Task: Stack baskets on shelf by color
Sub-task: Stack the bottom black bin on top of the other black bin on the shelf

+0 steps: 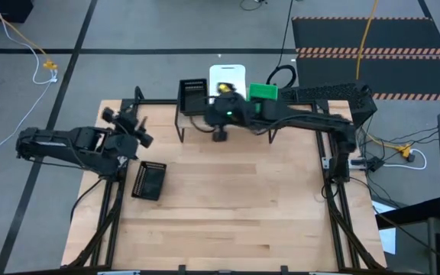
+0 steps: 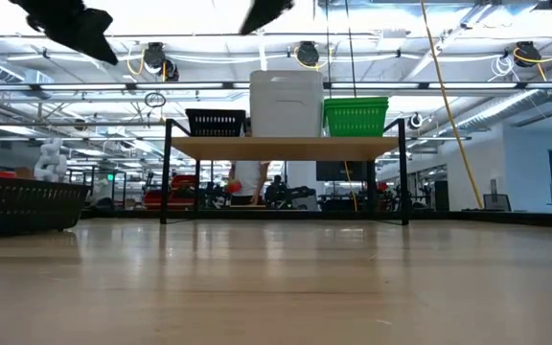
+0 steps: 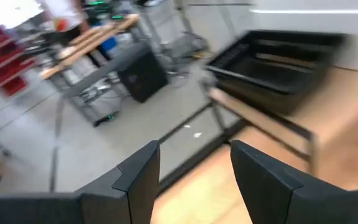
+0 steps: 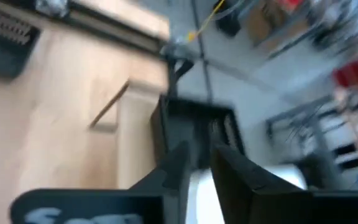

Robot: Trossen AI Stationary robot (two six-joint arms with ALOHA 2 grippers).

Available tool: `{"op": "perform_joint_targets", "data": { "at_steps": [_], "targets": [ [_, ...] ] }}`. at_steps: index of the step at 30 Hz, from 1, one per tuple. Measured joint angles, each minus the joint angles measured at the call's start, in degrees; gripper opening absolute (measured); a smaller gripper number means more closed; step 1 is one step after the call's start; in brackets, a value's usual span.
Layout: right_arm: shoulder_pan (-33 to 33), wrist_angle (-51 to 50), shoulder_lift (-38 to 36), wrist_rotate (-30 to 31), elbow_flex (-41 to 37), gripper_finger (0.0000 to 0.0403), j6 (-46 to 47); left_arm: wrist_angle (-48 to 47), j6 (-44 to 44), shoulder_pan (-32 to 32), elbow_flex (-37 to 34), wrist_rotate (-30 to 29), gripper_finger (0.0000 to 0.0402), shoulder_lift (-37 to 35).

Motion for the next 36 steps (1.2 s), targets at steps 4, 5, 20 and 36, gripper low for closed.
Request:
{"op": "perform_joint_targets", "data": {
  "at_steps": [4,5,20,36],
  "targets": [
    [0.0,-16.0,-5.6,-9.7,-0.7,0.0019,8.9,10.7,11.3,0.0,-2.4,7.9,0.02,2.1],
    [0.1,-18.2,-7.3,-13.3,-2.3,0.001,10.7,14.2,14.8,0.0,-3.3,10.2,0.02,2.7],
    [6.9,25.4,-43.3,-24.0,-68.0,0.0003,28.4,58.4,45.7,13.1,-8.7,36.2,0.02,17.2],
    [9.8,55.8,-61.0,-24.0,-95.4,0.0002,29.7,55.5,55.1,32.3,-3.1,58.6,0.02,24.2]
  ]
}}
